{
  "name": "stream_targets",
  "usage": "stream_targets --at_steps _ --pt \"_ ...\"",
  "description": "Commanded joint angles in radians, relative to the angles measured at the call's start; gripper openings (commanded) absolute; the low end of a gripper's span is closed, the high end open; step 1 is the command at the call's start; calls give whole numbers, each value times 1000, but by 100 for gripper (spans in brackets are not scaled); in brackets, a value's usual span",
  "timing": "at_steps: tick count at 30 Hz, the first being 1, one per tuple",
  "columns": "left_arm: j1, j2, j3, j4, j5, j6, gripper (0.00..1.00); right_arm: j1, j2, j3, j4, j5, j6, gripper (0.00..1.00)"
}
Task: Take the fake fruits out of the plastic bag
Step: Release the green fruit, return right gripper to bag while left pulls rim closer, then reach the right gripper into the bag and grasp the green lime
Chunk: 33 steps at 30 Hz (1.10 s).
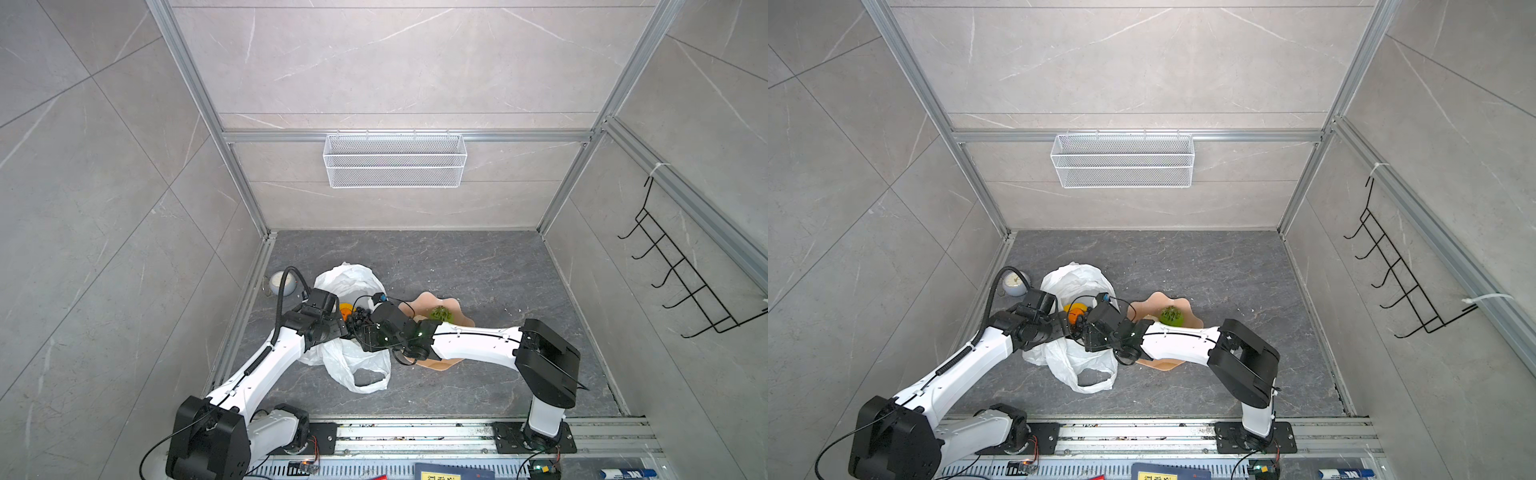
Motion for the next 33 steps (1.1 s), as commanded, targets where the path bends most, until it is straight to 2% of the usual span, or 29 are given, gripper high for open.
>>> stream_targets --at_steps 1,4,6,11,18,23,29,33 --pt "30 -88 -72 2 -72 -84 79 26 -12 -43 24 21 22 64" --pt "61 -184 -147 47 -41 -114 60 46 -13 -78 32 21 34 64" --pt "65 -247 -188 58 -57 -140 55 58 -5 -88 32 17 39 63" --pt "79 -358 -255 46 -105 -202 51 84 32 -94 32 19 47 59" --pt "148 -369 -330 86 -71 -249 45 93 36 -103 7 53 47 55" --pt "250 -330 -368 175 65 -204 38 93 -19 -99 -31 118 -2 55" --pt "254 -266 -343 226 97 -137 36 93 -91 -8 -90 97 -71 55" --pt "256 -233 -329 326 147 -56 34 93 -66 67 -110 104 -38 52"
